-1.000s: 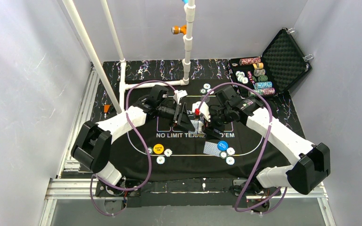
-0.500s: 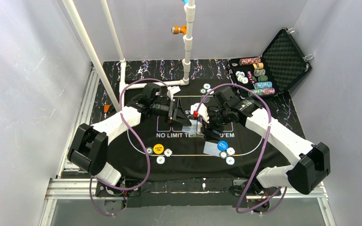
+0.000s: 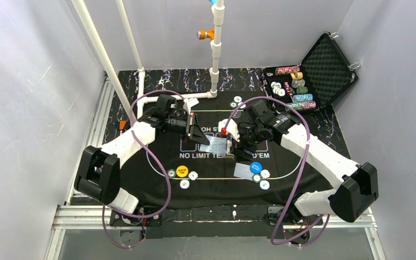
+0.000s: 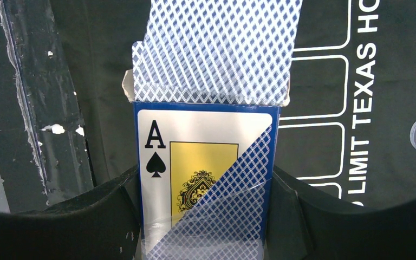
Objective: Distribute texas hold em gaming equipment
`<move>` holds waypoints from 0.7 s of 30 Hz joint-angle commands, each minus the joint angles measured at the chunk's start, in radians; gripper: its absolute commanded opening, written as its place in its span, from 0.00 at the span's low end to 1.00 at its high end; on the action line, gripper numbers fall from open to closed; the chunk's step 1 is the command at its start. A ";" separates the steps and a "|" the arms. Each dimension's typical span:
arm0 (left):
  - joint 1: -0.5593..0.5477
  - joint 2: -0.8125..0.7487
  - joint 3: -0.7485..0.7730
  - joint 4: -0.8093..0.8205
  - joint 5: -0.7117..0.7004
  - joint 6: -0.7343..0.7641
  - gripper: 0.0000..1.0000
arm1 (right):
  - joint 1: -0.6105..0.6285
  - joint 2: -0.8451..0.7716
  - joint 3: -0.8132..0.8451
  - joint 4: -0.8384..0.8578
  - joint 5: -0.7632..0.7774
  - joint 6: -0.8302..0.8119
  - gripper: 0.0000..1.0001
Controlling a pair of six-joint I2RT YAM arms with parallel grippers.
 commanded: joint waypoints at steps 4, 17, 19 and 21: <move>0.073 -0.109 -0.009 -0.210 0.026 0.199 0.00 | 0.005 -0.033 -0.009 0.030 -0.015 0.004 0.01; 0.356 -0.124 0.122 -1.018 -0.121 1.122 0.00 | 0.005 -0.046 -0.029 0.032 -0.008 0.008 0.01; 0.403 -0.105 0.120 -1.077 -0.154 1.220 0.00 | 0.005 -0.043 -0.028 0.030 -0.009 0.009 0.01; 0.437 -0.096 0.111 -1.093 -0.201 1.264 0.00 | 0.005 -0.043 -0.025 0.030 -0.010 0.007 0.01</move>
